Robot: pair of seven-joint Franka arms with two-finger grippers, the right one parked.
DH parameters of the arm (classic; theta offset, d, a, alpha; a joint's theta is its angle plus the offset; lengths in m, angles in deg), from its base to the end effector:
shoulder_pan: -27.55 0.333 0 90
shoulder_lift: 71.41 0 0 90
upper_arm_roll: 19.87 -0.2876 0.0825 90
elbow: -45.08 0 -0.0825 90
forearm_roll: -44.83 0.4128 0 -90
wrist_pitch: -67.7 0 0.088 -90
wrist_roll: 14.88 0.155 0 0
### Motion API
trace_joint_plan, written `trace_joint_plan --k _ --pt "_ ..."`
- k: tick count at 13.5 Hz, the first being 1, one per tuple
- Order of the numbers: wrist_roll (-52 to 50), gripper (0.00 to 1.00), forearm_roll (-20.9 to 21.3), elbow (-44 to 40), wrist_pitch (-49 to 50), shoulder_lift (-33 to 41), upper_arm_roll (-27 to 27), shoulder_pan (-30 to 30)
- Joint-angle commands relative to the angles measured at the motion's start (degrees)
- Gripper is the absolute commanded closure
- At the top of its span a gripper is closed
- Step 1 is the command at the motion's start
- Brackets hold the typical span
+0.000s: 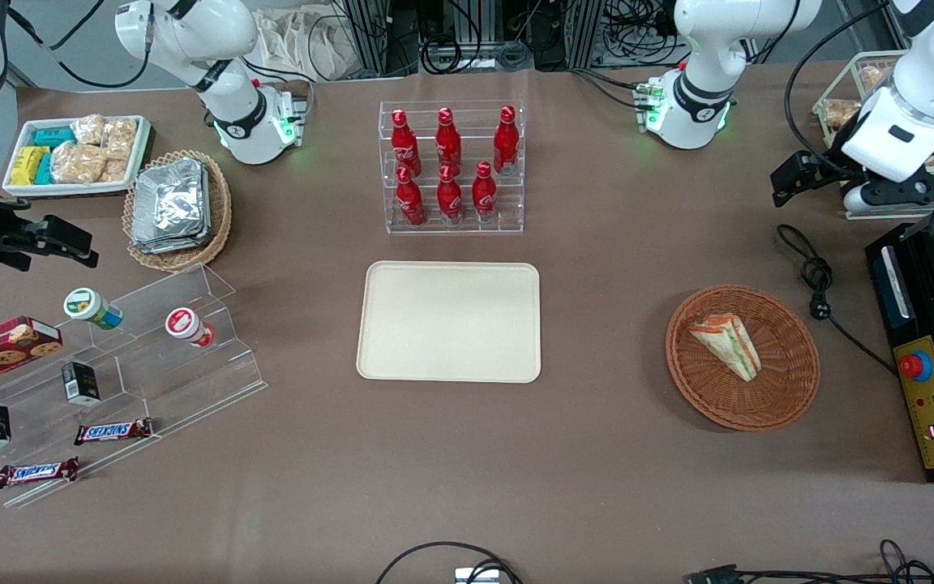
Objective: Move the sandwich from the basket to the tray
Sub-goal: 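Start moving the left gripper from rest toward the wicker basket, then lower the open left gripper over the wrapped sandwich in the basket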
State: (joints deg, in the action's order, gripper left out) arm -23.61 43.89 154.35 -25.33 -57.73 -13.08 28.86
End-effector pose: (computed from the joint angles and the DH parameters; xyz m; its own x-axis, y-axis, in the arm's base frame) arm 0.5094 -0.0547 0.5141 0.9971 0.0623 -0.0439 0.0615 -0.9979 -0.0185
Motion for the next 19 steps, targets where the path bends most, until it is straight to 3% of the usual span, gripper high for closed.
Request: trace_joint_plan --k 1,4,8,13,15,19 --pt "0.90 0.00 0.77 -1.25 0.30 -0.58 0.50 0.63" --pt "0.90 0.00 1.12 -0.90 -1.35 -0.93 0.50 0.63" --pt "-0.67 0.00 1.12 3.05 -10.59 -3.91 0.50 0.54" --pt "-24.63 0.00 1.64 1.47 -18.15 -14.97 0.59 -1.04" --pt "-32.54 0.00 5.14 2.17 -21.82 -19.02 0.59 -1.22" --pt "-38.64 0.00 9.11 5.85 -28.85 -25.09 0.50 -1.66"
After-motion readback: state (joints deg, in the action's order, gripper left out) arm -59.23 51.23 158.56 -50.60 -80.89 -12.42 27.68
